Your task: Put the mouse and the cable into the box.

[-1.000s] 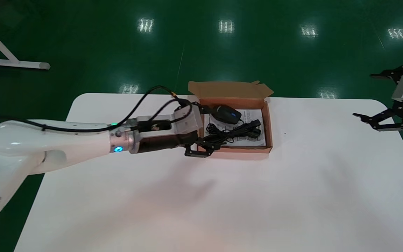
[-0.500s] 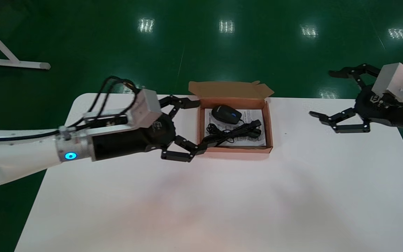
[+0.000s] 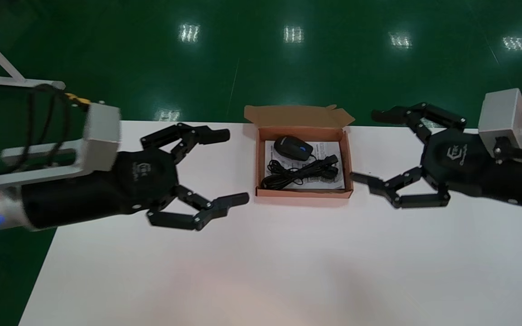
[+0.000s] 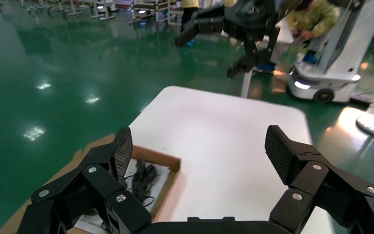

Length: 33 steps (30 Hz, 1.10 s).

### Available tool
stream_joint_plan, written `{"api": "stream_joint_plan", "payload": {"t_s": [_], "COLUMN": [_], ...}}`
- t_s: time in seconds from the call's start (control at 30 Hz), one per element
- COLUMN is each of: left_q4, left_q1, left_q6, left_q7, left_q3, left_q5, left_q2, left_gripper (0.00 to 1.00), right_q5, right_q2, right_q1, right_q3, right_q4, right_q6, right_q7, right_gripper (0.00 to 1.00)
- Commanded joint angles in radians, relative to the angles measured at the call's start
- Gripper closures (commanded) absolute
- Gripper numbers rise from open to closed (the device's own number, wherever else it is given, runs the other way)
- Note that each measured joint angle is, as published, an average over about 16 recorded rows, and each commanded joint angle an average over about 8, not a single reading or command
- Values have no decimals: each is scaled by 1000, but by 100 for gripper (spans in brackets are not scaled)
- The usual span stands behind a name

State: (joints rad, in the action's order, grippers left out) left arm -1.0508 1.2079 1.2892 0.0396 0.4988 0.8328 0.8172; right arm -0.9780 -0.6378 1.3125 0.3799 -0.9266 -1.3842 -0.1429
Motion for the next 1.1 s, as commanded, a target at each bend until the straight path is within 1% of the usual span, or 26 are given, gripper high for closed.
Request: {"api": "stream_joint_plan", "payload": {"t_s": [0.03,0.23,0.4,0.57,1.1], "left_q4": [-45,-173,-241,-263,-243], "left_q1": [-26,-99,-136,-148,-139], "left_q6": [40,153,213,233,215], "left_q7": [-44,-168,-231,-245,-233], "left_q3": [-42,-162,-225,-247,-229], "left_q5": [-20,-76,-104,-113,-107], "left_q2": [-40,-153,-212,-231,-215], "left_gripper": [0,0,0,0,0], "right_q5": [47,180,252,281,259], "right_q2": [5,19,27,30,28], "right_q1": [-45,-173,-242,-269,-248], "right_q3": [-19,-73,-102,-113,-105], "right_q4": [-67,-260,-365,-405,-372], "right_q6": [-21,-81,-114,-126,-116], "right_q7": [62,240,333,358,338], "right_gripper": [0,0,0,0,0]}}
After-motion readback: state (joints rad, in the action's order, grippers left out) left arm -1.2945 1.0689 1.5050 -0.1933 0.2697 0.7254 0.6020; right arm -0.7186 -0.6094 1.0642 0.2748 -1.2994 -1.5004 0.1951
